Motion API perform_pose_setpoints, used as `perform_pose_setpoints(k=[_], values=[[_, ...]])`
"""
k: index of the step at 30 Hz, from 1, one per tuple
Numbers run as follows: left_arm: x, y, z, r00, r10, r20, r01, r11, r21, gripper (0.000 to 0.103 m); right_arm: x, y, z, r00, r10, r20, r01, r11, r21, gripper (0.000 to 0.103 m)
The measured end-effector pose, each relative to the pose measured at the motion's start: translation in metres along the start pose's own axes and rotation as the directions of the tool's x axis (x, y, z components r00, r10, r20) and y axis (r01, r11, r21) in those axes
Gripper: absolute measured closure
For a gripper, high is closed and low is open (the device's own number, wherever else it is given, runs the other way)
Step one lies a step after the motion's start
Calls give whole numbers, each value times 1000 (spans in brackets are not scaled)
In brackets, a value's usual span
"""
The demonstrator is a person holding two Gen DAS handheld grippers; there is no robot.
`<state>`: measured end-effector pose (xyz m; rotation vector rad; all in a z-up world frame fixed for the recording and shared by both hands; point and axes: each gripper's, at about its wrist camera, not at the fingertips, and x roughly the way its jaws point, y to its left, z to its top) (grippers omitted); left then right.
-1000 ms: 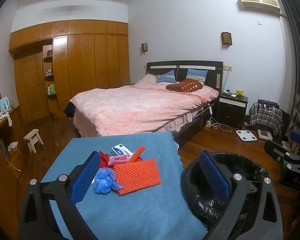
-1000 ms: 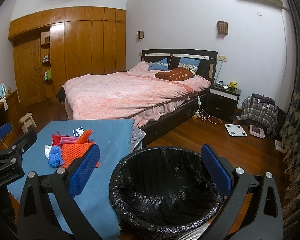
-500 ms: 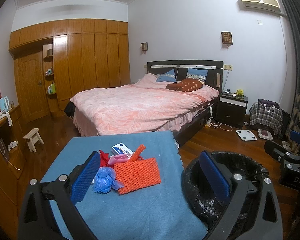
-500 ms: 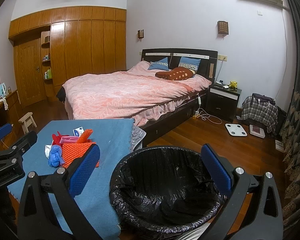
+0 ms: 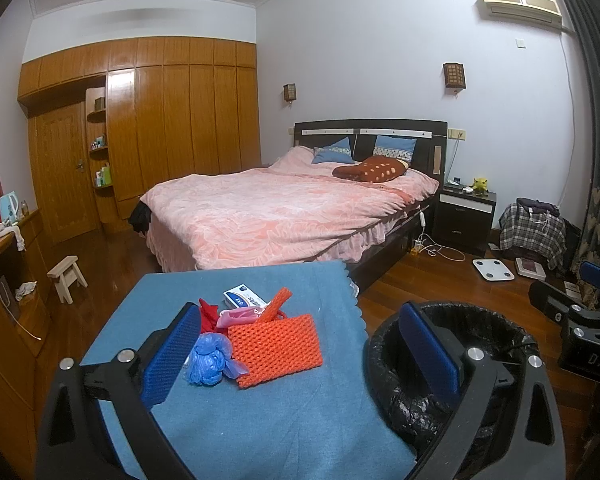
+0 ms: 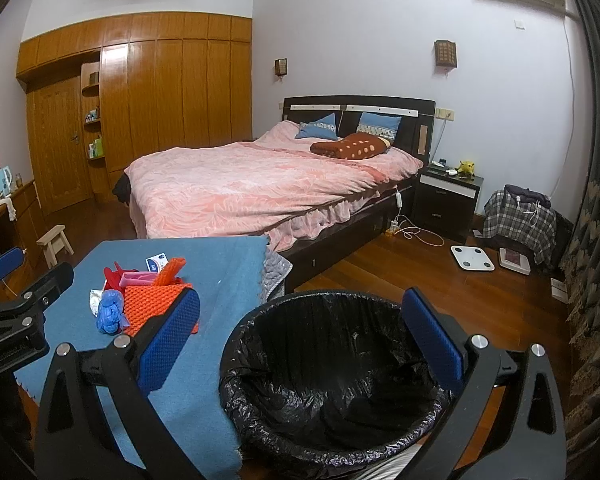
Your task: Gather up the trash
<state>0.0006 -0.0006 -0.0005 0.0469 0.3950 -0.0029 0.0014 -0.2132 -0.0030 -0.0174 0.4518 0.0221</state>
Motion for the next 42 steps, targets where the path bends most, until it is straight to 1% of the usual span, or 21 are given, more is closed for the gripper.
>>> perform_pose_setpoints(k=[25, 34, 35, 37, 38, 42], values=[[2, 2, 0, 1000, -1, -5, 1, 1000, 0, 6, 1, 0, -2, 1000, 1, -4, -1, 1000, 2, 5], [1, 4, -4, 1000, -1, -8, 1, 1000, -3, 6, 4, 1, -8, 1000, 4, -6, -4, 1000, -1, 5], [-1, 5, -11, 1000, -1, -9, 1, 1000, -5, 6, 12, 7, -22, 1000, 3, -7, -3, 1000, -2, 5], [0, 6, -16, 1000, -3, -10, 2, 1000, -9, 6, 14, 9, -27, 1000, 5, -6, -5, 1000, -5, 5], [12, 9, -31, 1000, -6, -14, 6, 1000, -12, 6, 15, 11, -27, 1000, 6, -5, -6, 1000, -7, 5], [19, 21, -36, 1000, 17, -18, -18, 999, -28, 6, 23, 21, -30, 1000, 26, -8, -26, 1000, -15, 5]])
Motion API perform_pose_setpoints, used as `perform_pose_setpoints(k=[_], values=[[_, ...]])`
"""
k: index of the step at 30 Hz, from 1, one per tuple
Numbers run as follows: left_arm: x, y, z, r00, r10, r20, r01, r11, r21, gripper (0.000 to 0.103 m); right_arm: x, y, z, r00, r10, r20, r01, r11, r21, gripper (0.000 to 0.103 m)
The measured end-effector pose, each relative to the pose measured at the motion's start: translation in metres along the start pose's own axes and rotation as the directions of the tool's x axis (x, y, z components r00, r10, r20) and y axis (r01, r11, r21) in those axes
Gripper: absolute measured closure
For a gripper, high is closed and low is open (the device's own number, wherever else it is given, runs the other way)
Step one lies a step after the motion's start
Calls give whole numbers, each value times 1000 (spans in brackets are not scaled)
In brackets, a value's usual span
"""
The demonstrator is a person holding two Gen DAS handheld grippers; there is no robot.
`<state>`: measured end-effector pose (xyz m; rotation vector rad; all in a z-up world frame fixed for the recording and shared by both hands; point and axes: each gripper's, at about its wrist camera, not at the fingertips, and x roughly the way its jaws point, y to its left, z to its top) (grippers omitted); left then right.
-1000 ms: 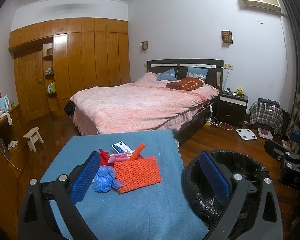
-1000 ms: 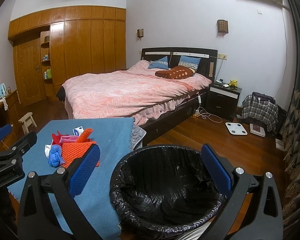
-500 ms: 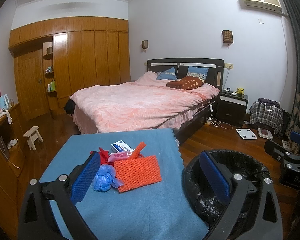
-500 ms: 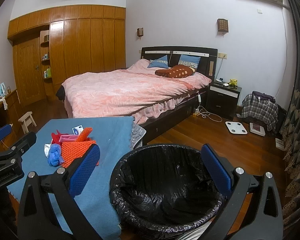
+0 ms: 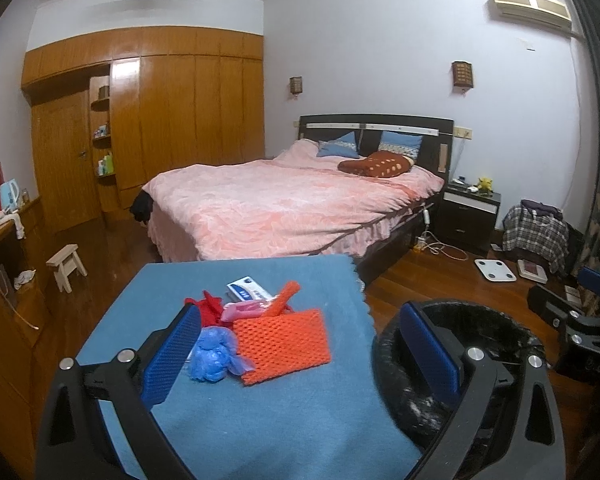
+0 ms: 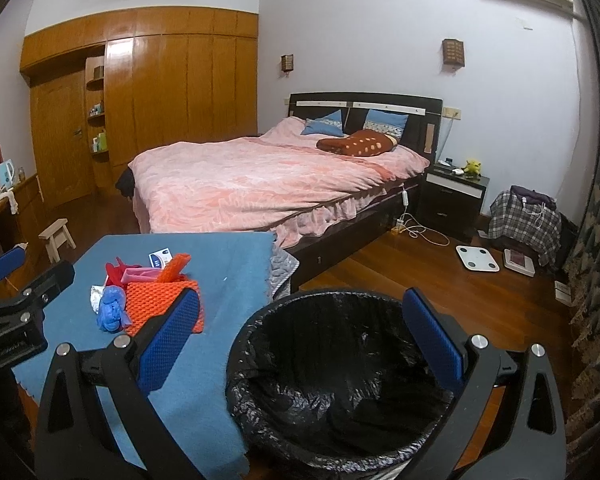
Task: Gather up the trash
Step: 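Grasp the blue plastic bag with left tool while right tool grasps orange foam net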
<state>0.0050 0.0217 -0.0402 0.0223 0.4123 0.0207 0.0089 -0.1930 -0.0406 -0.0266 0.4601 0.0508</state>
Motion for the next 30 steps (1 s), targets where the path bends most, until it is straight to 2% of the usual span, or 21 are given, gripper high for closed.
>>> perform_pose_setpoints(k=[3, 7, 9, 14, 21, 24, 30], values=[[6, 14, 2, 999, 32, -6, -32, 999, -15, 6, 11, 12, 2, 1000, 19, -5, -19, 1000, -13, 5], [17, 39, -5, 993, 120, -19, -120, 993, -7, 6, 34, 32, 5, 998, 59, -24, -60, 998, -27, 5], [25, 55, -10, 985, 169, -35, -169, 986, -4, 6, 46, 43, 6, 996, 79, -41, -81, 996, -32, 5], [47, 90, -26, 967, 234, -96, -238, 971, -23, 6, 84, 77, 6, 987, 141, -73, -145, 988, -52, 5], [81, 126, -42, 959, 255, -125, -261, 964, -40, 6, 136, 118, -9, 971, 196, -136, -206, 976, -67, 5], [96, 137, -52, 950, 275, -147, -282, 959, -34, 6, 160, 132, -21, 965, 194, -174, -211, 973, -89, 5], [125, 153, -67, 942, 271, -200, -285, 958, -44, 6, 206, 152, -40, 951, 176, -254, -207, 973, -100, 5]])
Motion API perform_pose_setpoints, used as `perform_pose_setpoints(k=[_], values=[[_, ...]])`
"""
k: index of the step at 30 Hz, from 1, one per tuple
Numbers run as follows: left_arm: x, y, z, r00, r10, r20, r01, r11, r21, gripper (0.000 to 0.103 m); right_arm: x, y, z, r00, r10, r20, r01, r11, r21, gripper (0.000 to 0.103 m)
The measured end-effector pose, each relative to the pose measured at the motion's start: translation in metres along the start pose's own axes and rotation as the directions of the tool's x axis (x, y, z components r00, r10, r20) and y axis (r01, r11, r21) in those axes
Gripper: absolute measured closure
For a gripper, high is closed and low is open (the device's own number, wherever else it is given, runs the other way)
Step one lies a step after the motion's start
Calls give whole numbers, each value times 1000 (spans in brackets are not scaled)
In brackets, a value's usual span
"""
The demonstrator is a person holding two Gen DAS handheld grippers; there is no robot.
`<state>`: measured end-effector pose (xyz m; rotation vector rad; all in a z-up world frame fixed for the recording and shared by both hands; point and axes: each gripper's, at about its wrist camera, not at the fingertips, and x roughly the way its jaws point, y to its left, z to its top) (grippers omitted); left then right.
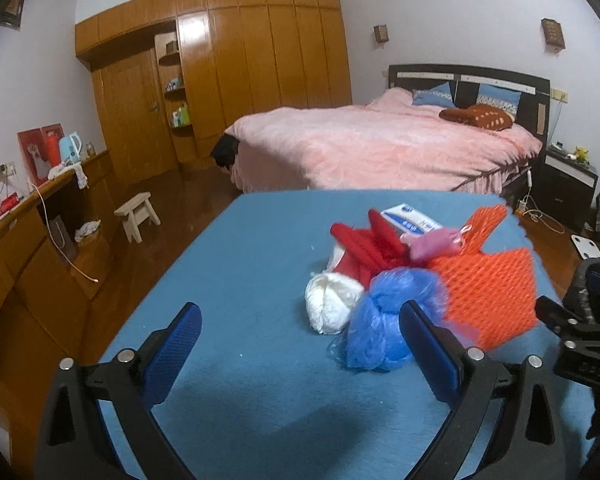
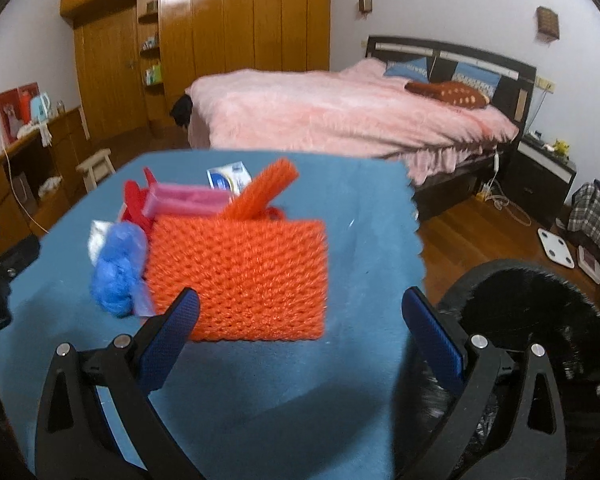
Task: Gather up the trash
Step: 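Grasp the blue plastic bag with left tool while right tool grasps orange foam net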
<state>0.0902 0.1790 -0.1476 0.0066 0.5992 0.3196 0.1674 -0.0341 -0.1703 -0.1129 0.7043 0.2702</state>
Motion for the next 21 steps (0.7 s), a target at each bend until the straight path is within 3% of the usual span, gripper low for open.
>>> perform_pose_setpoints(k=[7, 13, 19, 21], values=[[19, -2, -3, 999, -17, -31, 17, 1000, -8, 6, 36, 10, 1, 997, -2, -74, -1, 999, -35, 7], [29, 0, -4, 998, -32, -50, 31, 999, -16, 9, 55, 16, -3, 987, 56, -151, -64, 997, -46, 32], [33, -4, -4, 997, -52, -56, 51, 998, -22, 11, 55, 18, -4, 986, 69, -151, -77, 996, -50, 52], [33, -8, -4, 996, -69, -57, 68, 998, -17, 13, 55, 18, -4, 987, 62, -150, -70, 996, -49, 64]])
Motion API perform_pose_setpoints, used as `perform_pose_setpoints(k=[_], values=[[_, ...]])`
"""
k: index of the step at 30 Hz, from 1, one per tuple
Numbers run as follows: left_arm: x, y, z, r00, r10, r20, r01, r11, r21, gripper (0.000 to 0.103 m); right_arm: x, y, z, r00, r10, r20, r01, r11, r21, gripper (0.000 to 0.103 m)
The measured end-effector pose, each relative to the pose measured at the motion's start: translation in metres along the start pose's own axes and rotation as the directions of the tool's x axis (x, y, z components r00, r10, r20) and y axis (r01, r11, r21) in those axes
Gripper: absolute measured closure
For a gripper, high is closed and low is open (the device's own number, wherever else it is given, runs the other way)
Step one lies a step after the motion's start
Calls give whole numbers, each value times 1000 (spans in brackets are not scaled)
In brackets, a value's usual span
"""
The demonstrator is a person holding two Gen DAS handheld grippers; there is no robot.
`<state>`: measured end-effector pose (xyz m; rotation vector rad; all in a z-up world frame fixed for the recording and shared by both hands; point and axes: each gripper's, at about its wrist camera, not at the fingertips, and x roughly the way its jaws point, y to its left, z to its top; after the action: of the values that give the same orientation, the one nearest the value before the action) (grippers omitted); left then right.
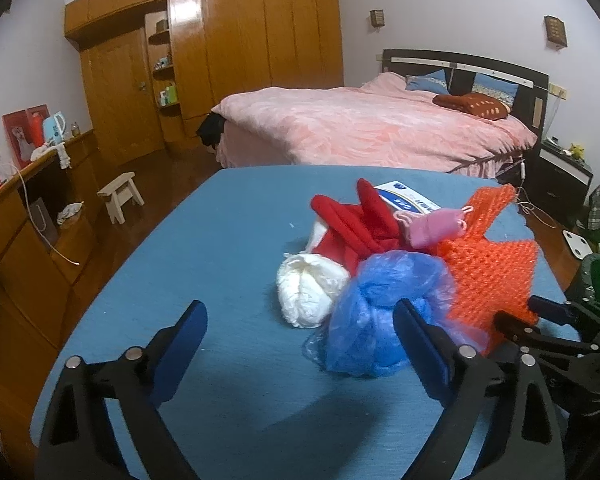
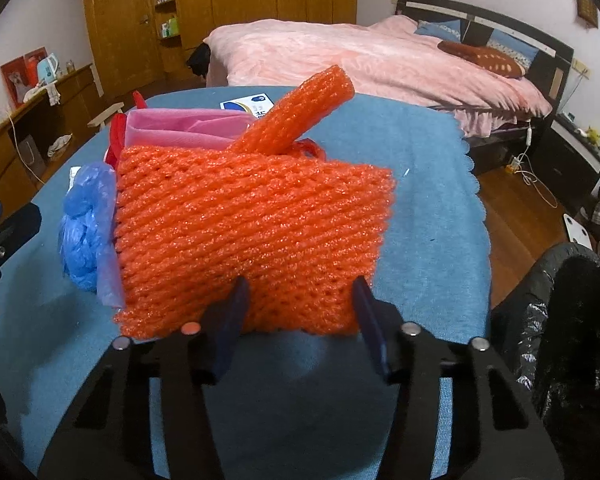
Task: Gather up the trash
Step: 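Grasp the blue plastic bag with left tool while right tool grasps orange foam net, then carry blue bag and orange net to the bin and open both tools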
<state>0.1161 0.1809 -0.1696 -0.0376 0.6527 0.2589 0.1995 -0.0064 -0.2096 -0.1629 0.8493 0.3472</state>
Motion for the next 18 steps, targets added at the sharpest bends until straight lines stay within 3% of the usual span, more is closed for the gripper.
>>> perform_pose_setpoints(k=[3, 8, 13, 18], values=[[2, -7, -1, 999, -37, -12, 37, 999, 6, 21, -2, -3, -2, 1000, 2, 4, -2, 1000, 10, 74], [10, -24, -4, 994, -100, -39, 101, 995, 22, 39, -6, -10, -4, 1000, 16, 17, -16, 999, 41, 80], [24, -38, -8, 983, -161, -90, 164, 986, 28, 71, -15, -17, -8, 999, 27, 47, -30, 997, 73, 82], [22, -45, -9, 987, -145, -75, 149, 987, 53, 81, -26, -28, -11, 997, 39, 64, -46, 993, 109, 83]])
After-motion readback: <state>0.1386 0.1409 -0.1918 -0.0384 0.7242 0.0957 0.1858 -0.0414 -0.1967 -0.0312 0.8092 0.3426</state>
